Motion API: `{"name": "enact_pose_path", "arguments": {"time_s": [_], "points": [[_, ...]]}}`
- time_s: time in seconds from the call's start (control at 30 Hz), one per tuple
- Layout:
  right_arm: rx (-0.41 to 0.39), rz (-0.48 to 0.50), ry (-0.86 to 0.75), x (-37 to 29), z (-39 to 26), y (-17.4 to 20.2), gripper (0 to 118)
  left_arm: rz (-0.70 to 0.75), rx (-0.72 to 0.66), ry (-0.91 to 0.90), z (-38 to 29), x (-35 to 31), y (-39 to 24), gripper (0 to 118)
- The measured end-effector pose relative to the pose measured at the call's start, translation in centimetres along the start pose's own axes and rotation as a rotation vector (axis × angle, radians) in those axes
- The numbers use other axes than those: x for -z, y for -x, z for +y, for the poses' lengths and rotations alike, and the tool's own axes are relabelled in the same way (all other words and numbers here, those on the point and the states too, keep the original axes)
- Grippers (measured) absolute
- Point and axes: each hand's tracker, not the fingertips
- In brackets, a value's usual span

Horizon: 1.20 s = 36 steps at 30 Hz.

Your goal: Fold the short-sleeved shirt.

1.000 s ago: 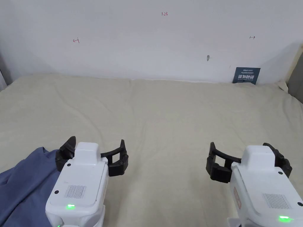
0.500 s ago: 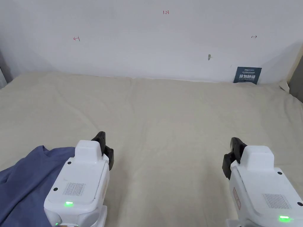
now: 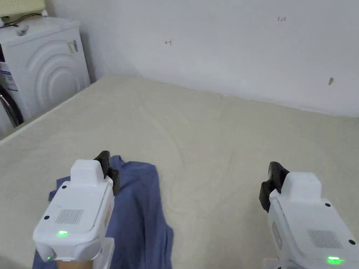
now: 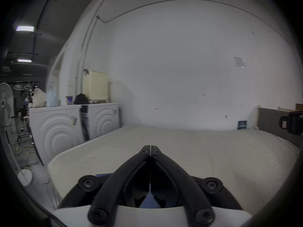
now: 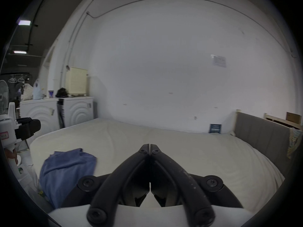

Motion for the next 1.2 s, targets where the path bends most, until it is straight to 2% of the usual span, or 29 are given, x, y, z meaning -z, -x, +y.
{"name": "enact_pose_path", "arguments": {"time_s": [0.23, 0.43, 0.6, 0.8, 0.9, 0.97, 1.1, 1.13, 1.2], "points": [[0.003, 0.180, -0.016, 2.2, 0.7, 6.9, 1, 0.194, 0.020, 0.016, 0.0, -2.5, 8.4, 0], [0.004, 0.266, -0.011, 2.5, 0.9, 10.7, 1, 0.270, 0.025, 0.043, -0.4, -4.5, 12.8, 0], [-0.003, 0.290, -0.010, 2.6, 0.9, 11.5, 1, 0.273, 0.029, 0.070, -0.4, -4.6, 13.9, 0], [-0.003, 0.265, -0.008, 2.8, 0.9, 10.3, 1, 0.181, 0.011, 0.165, -0.6, -2.6, 13.0, 1], [-0.008, 0.240, -0.004, 2.8, 0.7, 9.3, 1, 0.131, -0.013, 0.281, -1.0, -0.4, 11.7, 17], [-0.009, 0.218, 0.001, 2.8, 0.5, 8.5, 1, 0.093, -0.032, 0.347, -1.6, 1.4, 10.8, 20], [0.001, 0.173, 0.017, 2.9, -0.1, 6.8, 1, 0.000, -0.057, 0.551, -3.3, 5.9, 8.5, 113], [0.003, 0.162, 0.023, 2.9, -0.2, 6.3, 1, -0.007, -0.066, 0.588, -3.9, 7.0, 7.7, 118], [0.007, 0.137, 0.035, 3.0, -0.7, 5.4, 1, -0.028, -0.072, 0.651, -5.1, 8.8, 6.4, 116]]}}
